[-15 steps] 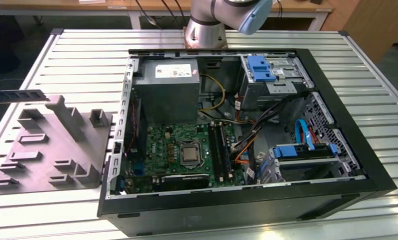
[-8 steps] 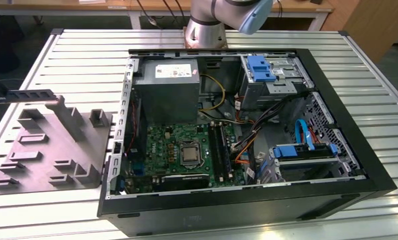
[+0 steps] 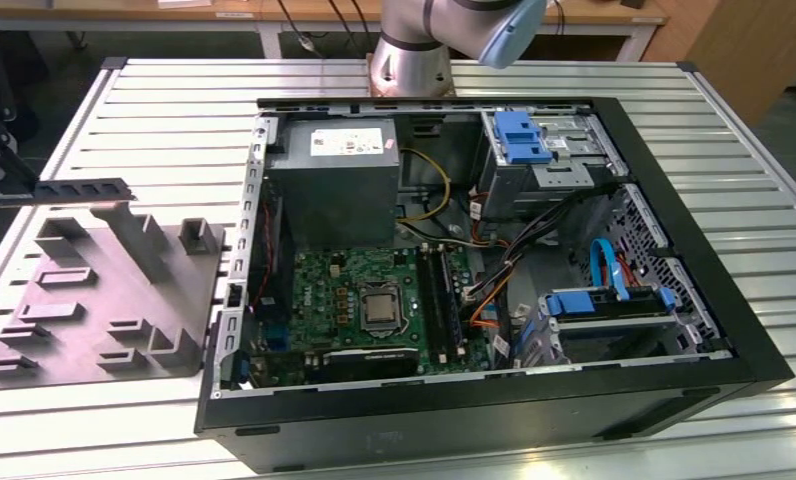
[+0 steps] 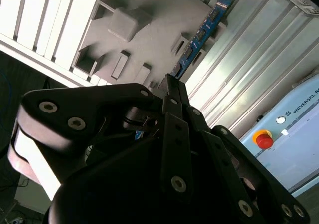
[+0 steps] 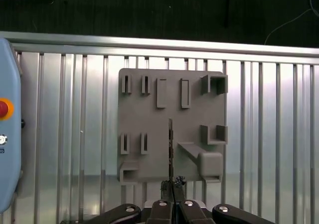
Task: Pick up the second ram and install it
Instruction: 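Pick up the second ram and move it above second insertion slot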
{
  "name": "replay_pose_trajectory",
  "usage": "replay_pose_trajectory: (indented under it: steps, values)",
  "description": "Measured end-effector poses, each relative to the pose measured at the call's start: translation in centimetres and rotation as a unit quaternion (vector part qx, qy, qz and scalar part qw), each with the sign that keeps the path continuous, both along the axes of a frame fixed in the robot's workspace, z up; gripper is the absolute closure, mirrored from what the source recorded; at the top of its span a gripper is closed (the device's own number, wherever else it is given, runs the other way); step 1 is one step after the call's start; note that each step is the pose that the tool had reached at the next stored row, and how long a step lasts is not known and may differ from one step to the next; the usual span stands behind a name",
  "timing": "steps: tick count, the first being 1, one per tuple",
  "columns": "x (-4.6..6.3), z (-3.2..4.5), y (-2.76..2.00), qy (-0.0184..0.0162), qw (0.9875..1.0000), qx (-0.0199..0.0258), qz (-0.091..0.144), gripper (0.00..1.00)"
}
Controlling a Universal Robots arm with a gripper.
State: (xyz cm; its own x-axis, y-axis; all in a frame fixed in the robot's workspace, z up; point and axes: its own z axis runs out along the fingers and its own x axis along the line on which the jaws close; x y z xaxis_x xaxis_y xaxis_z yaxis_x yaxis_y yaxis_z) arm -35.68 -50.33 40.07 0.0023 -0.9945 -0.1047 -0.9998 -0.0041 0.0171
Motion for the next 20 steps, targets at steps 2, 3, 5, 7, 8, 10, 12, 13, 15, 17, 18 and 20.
replay_pose_trajectory:
  steps: [2, 3, 5, 7, 8, 10, 12, 13, 15, 17, 18, 20]
  values:
    - [0.3, 0.00, 0.00, 0.0001, 1.0000, 0.0000, 0.000, 0.89]
    - [0.5, 0.00, 0.00, 0.0001, 1.0000, 0.0000, 0.000, 0.89]
    - [0.8, 0.00, 0.00, 0.0002, 1.0000, 0.0000, 0.000, 0.89]
    - [1.1, 0.00, 0.00, 0.0003, 1.0000, 0.0000, 0.000, 0.89]
    - [1.3, 0.00, 0.00, 0.0003, 1.0000, 0.0000, 0.000, 0.89]
    - [1.6, 0.00, 0.00, 0.0004, 1.0000, 0.0000, 0.000, 0.89]
    - [1.9, 0.00, 0.00, 0.0005, 1.0000, 0.0000, 0.000, 0.89]
    - [2.1, -0.01, 0.00, 0.0006, 1.0000, 0.0000, 0.000, 0.89]
    - [2.5, 0.00, 0.00, 0.0013, 1.0000, 0.0000, 0.000, 0.89]
    - [2.9, 0.00, 0.00, 0.0022, 1.0000, 0.0000, 0.000, 0.89]
    - [3.1, 0.00, 0.00, 0.0025, 1.0000, -0.0001, 0.000, 0.89]
    - [3.5, 0.00, 0.00, 0.0030, 1.0000, 0.0000, 0.000, 0.89]
